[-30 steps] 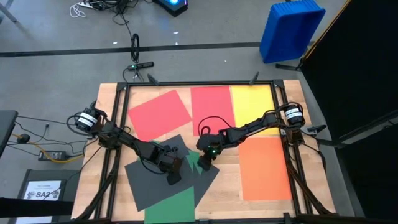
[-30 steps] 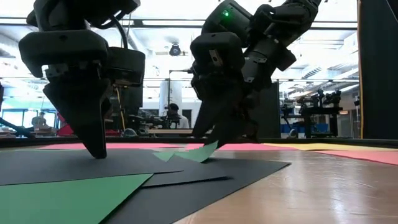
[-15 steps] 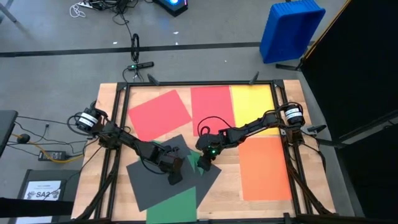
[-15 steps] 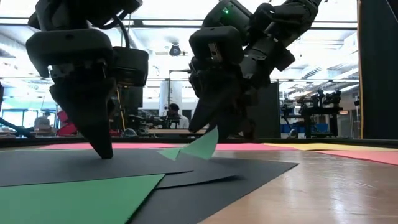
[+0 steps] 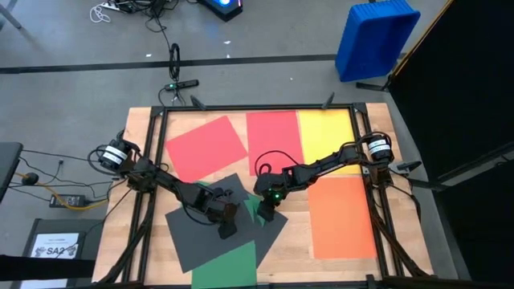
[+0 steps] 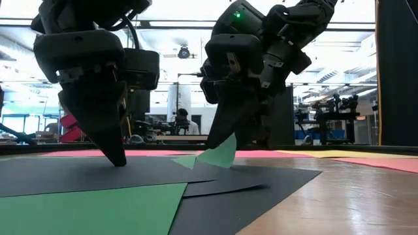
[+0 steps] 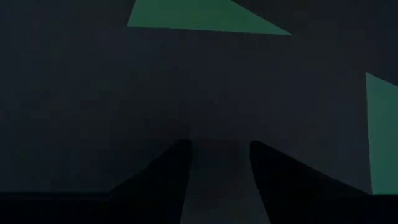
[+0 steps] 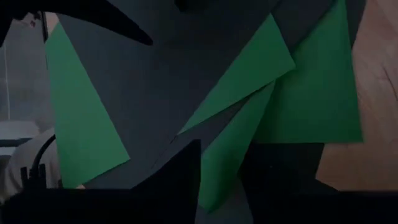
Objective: Organize paper
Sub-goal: Move the green colored paper to the bottom center of the table
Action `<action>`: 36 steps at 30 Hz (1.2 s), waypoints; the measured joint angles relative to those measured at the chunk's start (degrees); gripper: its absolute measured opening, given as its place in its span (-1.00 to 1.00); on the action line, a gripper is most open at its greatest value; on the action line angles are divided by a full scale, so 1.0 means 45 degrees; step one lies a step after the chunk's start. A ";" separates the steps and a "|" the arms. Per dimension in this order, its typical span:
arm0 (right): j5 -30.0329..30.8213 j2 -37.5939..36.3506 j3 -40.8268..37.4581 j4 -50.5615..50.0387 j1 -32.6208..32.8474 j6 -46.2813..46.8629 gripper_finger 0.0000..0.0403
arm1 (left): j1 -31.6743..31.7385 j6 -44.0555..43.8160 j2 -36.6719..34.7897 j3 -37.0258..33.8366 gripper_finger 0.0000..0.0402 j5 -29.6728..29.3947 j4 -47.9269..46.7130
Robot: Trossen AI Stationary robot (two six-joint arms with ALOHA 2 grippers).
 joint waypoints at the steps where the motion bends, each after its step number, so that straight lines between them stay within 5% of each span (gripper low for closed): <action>1: 0.0007 0.0000 0.0000 0.0007 0.0000 -0.0128 -0.62 | 0.0000 0.0000 0.0000 -0.0005 -0.22 -0.0014 0.0044; 7: 0.0095 0.0000 0.0000 0.0004 -0.0011 -0.0979 -0.96 | 0.0000 0.0078 0.0000 0.0000 -0.22 -0.0039 0.0080; 24: -0.0072 -0.0059 0.0000 -0.0746 -0.0063 -0.1530 -1.00 | -0.0029 0.0423 -0.0843 -0.0035 -0.22 0.0777 -0.2183; 36: -0.0525 -0.0087 0.0029 0.0017 -0.0041 -0.0770 -1.00 | -0.0029 0.0335 -0.1705 -0.0034 -0.22 -0.0377 -0.2545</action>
